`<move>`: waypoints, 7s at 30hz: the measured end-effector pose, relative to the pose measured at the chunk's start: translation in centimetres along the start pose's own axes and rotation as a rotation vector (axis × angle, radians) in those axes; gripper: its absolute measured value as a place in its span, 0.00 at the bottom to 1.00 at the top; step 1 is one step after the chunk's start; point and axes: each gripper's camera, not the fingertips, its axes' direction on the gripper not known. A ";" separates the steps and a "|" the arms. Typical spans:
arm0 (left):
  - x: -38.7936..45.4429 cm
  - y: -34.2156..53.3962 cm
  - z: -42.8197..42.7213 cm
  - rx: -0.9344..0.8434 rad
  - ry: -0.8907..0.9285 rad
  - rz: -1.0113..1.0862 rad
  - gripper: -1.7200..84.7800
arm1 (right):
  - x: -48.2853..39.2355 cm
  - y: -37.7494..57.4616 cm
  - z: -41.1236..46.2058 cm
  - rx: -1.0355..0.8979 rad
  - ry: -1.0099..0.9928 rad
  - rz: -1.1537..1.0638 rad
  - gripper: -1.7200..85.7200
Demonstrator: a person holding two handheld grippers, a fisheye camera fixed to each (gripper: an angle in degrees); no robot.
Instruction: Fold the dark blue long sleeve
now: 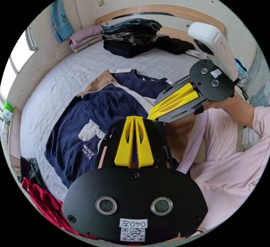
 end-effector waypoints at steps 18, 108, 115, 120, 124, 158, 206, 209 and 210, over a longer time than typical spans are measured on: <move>3.6 -1.3 2.8 -0.087 -0.054 -0.045 0.01 | 1.7 -3.6 3.8 -0.064 0.117 0.030 0.01; 14.4 11.1 1.5 0.182 -0.524 -0.120 0.01 | -18.7 10.7 23.2 0.081 0.607 -0.094 0.02; 15.2 13.8 -2.9 0.256 -0.461 -0.127 0.01 | -19.9 12.0 20.0 0.213 0.492 -0.075 0.01; 15.4 15.0 -0.3 0.205 -0.409 -0.197 0.01 | -21.4 12.3 21.9 0.258 0.490 -0.064 0.06; 15.3 14.7 -1.3 0.236 -0.404 -0.182 0.01 | -22.9 11.7 23.9 0.247 0.487 -0.067 0.11; 10.4 21.1 -1.0 0.190 -0.487 -0.340 0.01 | -24.6 6.0 24.3 0.020 0.469 -0.185 0.08; -5.7 24.3 -0.1 0.009 -0.452 -0.618 0.01 | -17.7 -9.1 26.0 0.187 0.078 -0.113 0.01; -8.7 27.2 2.5 -0.201 -0.340 -0.699 0.01 | -23.3 -8.9 27.9 0.170 0.046 -0.240 0.01; -9.2 28.2 1.9 -0.136 -0.308 -0.730 0.01 | -24.2 -9.0 28.3 0.164 0.048 -0.262 0.01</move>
